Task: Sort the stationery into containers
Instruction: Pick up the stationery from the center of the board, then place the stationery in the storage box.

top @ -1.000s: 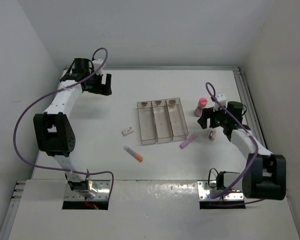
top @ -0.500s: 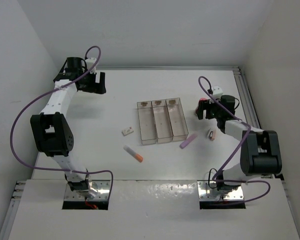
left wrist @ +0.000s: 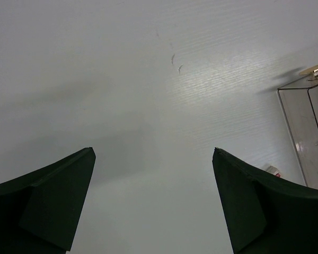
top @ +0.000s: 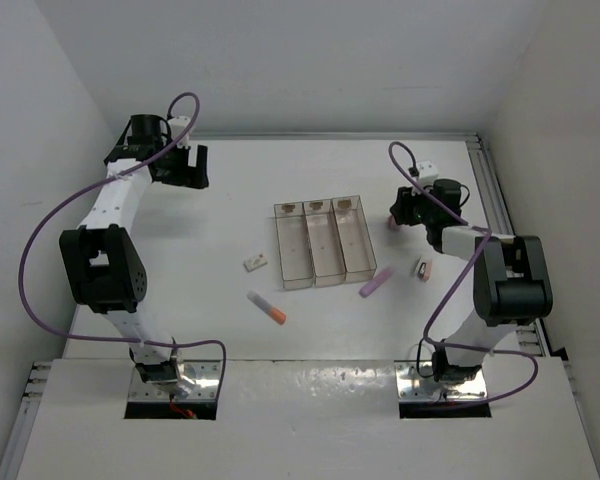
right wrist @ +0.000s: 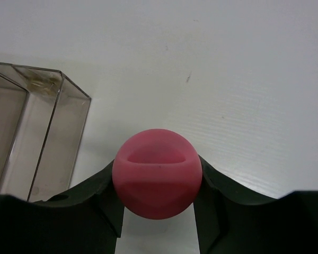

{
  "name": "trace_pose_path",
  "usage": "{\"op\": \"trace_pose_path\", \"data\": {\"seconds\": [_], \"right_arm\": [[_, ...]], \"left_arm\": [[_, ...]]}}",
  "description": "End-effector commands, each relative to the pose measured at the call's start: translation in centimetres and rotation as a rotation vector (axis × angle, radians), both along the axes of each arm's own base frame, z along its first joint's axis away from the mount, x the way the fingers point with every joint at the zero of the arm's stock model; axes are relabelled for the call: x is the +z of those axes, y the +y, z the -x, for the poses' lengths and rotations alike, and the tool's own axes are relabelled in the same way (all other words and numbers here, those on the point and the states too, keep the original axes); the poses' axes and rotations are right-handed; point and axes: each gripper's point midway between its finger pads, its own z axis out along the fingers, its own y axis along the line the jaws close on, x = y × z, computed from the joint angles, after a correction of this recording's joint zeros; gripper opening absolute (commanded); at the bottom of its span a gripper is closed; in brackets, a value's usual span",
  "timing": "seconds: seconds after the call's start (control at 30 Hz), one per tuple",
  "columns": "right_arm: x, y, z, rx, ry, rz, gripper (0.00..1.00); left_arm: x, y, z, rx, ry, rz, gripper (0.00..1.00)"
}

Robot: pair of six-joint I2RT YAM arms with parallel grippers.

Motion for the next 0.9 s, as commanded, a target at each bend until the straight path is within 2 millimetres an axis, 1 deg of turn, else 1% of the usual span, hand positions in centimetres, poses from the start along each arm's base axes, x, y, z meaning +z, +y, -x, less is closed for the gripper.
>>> {"op": "trace_pose_path", "data": {"seconds": [0.0,0.03,0.07,0.1,0.13,0.17,0.2,0.23,0.27,0.3,0.33,0.37,0.4,0.43,0.47,0.5,0.53,0.57,0.6,0.63,0.67,0.7,0.73,0.77,0.8,0.83,0.87], "right_arm": [[3.0,0.5,-2.2,0.022,-0.098,-0.009,0.31],[3.5,0.6,-2.4,0.026,-0.104,-0.011,0.23],[4.0,0.7,-2.4,0.035,-0.103,-0.014,0.19],[4.1,0.8,-2.0,0.041,-0.074,-0.017,0.15],[5.6,0.8,-2.6,0.050,-0.088,-0.015,0.07],[6.2,1.2,-2.5,0.075,-0.072,-0.020,0.03],[5.6,1.3,-1.2,0.096,0.024,-0.020,0.00],[8.5,1.3,-2.4,0.138,-0.013,0.017,0.00],[7.7,1.7,-0.5,0.182,0.108,-0.007,0.00],[8.1,1.8,-0.2,0.210,0.147,-0.007,0.00],[11.2,1.8,-1.3,0.243,0.103,0.018,0.00],[11.9,2.0,-1.0,0.267,0.131,0.017,0.00],[11.0,2.7,0.8,0.315,0.246,-0.017,0.00],[13.8,3.0,0.0,0.353,0.204,0.007,0.00],[13.3,3.8,1.8,0.388,0.308,-0.013,0.00],[13.9,4.3,2.3,0.434,0.328,-0.022,0.00],[15.0,5.8,1.5,0.482,0.327,-0.019,0.00],[14.6,7.1,3.2,0.520,0.412,-0.036,0.00],[15.6,8.1,3.1,0.549,0.410,-0.047,0.00],[14.7,9.7,3.5,0.585,0.459,-0.058,0.00],[14.2,10.4,4.2,0.595,0.506,-0.068,0.00],[14.2,11.2,4.4,0.598,0.526,-0.078,0.00],[13.1,12.5,4.8,0.618,0.571,-0.078,0.00],[12.6,13.0,5.2,0.619,0.605,-0.077,0.00],[12.5,13.5,5.2,0.614,0.622,-0.078,0.00],[11.4,14.1,5.6,0.615,0.676,-0.080,0.00],[11.1,14.3,5.7,0.613,0.695,-0.080,0.00]], "left_arm": [[2.9,1.0,-1.0,0.011,-0.080,-0.015,1.00],[2.7,1.1,-1.1,0.013,-0.078,-0.016,1.00],[2.8,1.0,-1.2,0.011,-0.080,-0.014,1.00],[2.7,1.2,-1.3,0.014,-0.078,-0.012,1.00],[2.8,1.1,-1.5,0.012,-0.080,-0.010,1.00],[2.7,1.1,-1.6,0.011,-0.077,-0.009,1.00],[2.7,1.1,-1.6,0.008,-0.079,-0.005,1.00],[2.6,1.1,-1.7,0.007,-0.077,-0.003,1.00],[2.6,1.1,-1.8,0.008,-0.079,-0.003,1.00],[2.7,1.0,-1.8,0.002,-0.081,0.000,1.00],[2.6,1.0,-2.0,0.001,-0.081,0.002,1.00],[2.8,1.1,-2.1,0.000,-0.087,-0.004,1.00],[2.8,1.2,-2.3,0.001,-0.087,-0.002,1.00],[2.8,1.2,-2.4,-0.001,-0.087,0.001,1.00],[2.8,1.4,-2.5,0.002,-0.088,0.004,1.00],[2.7,1.4,-2.5,-0.004,-0.085,0.012,1.00],[2.6,1.3,-2.5,-0.010,-0.082,0.020,1.00],[2.5,1.2,-2.5,-0.022,-0.080,0.029,1.00],[2.2,1.1,-2.4,-0.027,-0.069,0.039,1.00],[2.0,1.0,-2.4,-0.028,-0.062,0.047,0.99],[1.8,1.0,-2.2,-0.032,-0.054,0.054,0.99],[1.7,0.9,-2.2,-0.037,-0.049,0.062,0.99],[1.5,1.2,-2.1,-0.031,-0.041,0.066,0.99],[1.6,1.1,-2.0,-0.036,-0.042,0.072,0.99],[1.6,1.1,-1.8,-0.036,-0.035,0.077,0.99],[1.6,1.4,-1.7,-0.029,-0.032,0.075,0.99],[1.5,1.5,-1.6,-0.029,-0.031,0.074,0.99]]}}
